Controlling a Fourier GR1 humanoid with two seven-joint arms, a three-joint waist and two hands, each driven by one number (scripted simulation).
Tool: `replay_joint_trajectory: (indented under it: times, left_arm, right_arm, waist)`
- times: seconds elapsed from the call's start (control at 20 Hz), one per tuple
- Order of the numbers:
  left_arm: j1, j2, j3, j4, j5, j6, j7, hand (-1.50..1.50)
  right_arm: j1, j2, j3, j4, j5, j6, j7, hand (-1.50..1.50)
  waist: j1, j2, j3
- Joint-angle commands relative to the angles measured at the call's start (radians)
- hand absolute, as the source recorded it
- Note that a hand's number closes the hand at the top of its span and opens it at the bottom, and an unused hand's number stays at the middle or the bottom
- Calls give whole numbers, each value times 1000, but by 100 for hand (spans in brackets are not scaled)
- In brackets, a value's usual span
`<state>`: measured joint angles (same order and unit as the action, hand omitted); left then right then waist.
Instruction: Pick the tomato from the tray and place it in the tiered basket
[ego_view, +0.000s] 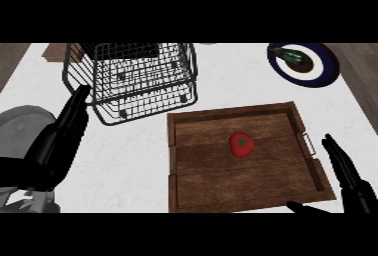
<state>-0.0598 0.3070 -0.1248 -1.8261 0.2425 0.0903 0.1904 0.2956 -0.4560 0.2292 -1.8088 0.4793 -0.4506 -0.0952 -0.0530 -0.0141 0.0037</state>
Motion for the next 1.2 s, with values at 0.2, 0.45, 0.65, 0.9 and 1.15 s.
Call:
replay_joint_trajectory:
  times: [0.2,0.45,0.65,0.9,1.15]
  left_arm:
    - [-11,-18,-35,142,16,-24,69,0]
    - [-5,-44,-50,194,3,-26,40,0]
    - [-7,-43,-52,170,7,-25,78,0]
    - [-49,-62,-46,238,-4,-38,37,0]
    - [-24,-99,-81,226,-27,-15,42,0]
  right_arm:
    - [-24,86,163,-165,318,75,453,-150]
    - [-61,165,231,-149,536,157,674,-150]
    - [-120,255,296,-140,646,262,830,-150]
    - [-193,367,373,-76,724,344,937,-150]
    - [-200,386,367,-49,778,368,997,-150]
  waist:
    - [25,25,-14]
    - [25,27,-13]
    - [48,20,-8]
    - [43,22,-6]
    - [43,19,-5]
